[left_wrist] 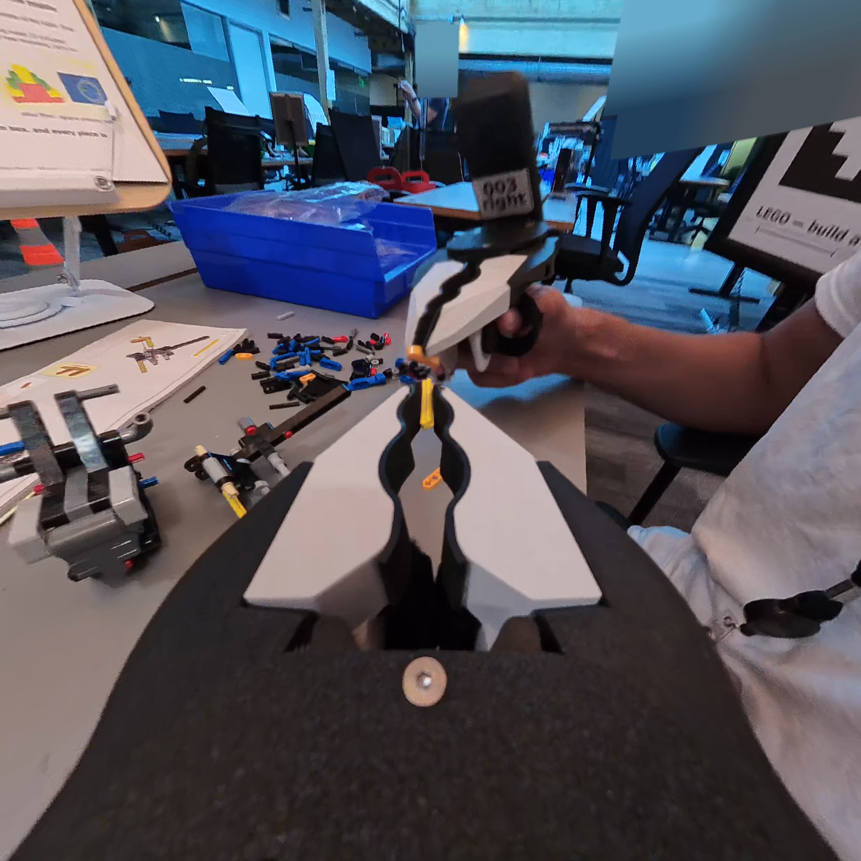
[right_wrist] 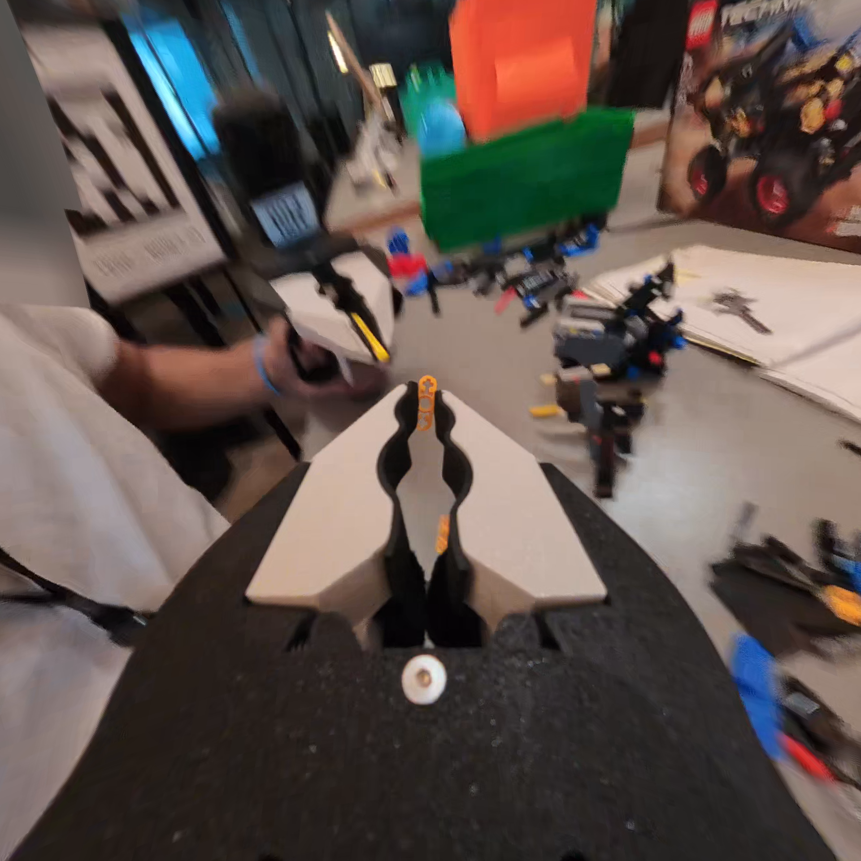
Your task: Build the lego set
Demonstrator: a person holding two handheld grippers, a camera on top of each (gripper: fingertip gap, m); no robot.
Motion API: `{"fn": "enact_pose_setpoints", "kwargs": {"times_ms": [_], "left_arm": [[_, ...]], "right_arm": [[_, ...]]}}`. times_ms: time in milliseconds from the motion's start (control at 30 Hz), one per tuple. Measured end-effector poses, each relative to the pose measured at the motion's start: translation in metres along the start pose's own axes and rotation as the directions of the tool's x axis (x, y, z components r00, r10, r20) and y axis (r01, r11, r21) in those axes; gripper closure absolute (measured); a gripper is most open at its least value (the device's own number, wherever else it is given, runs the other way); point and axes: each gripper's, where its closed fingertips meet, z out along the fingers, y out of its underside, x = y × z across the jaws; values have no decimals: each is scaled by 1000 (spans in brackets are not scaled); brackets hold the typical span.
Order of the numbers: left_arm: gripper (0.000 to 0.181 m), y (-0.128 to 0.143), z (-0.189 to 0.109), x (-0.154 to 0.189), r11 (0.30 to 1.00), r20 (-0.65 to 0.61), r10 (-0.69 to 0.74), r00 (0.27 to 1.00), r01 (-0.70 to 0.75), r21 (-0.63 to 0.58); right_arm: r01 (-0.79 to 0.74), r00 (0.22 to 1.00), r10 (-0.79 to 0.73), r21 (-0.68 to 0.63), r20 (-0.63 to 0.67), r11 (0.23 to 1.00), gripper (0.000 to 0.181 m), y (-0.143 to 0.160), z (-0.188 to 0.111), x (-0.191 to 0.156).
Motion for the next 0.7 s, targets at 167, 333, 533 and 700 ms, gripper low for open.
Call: {"fn": "enact_pose_setpoints", "kwargs": {"times_ms": [167, 333, 533, 700], "left_arm": [[179, -11, -6, 0, 995, -32, -60, 998, 62, 81], [178, -19, -10, 3, 981, -94, -122, 988, 134, 138], [179, -20, -11, 3, 979, -106, -129, 986, 144, 142], [179, -20, -11, 3, 978, -110, -135, 985, 151, 144]], "right_arm": [[-172, 976, 150, 138, 155, 975, 176, -17, 15, -23], [-229, 960, 195, 160, 202, 960, 176, -19, 26, -30], [-236, 957, 199, 170, 212, 957, 176, -20, 28, -32], [-222, 962, 186, 171, 201, 960, 176, -20, 29, -31]]}}
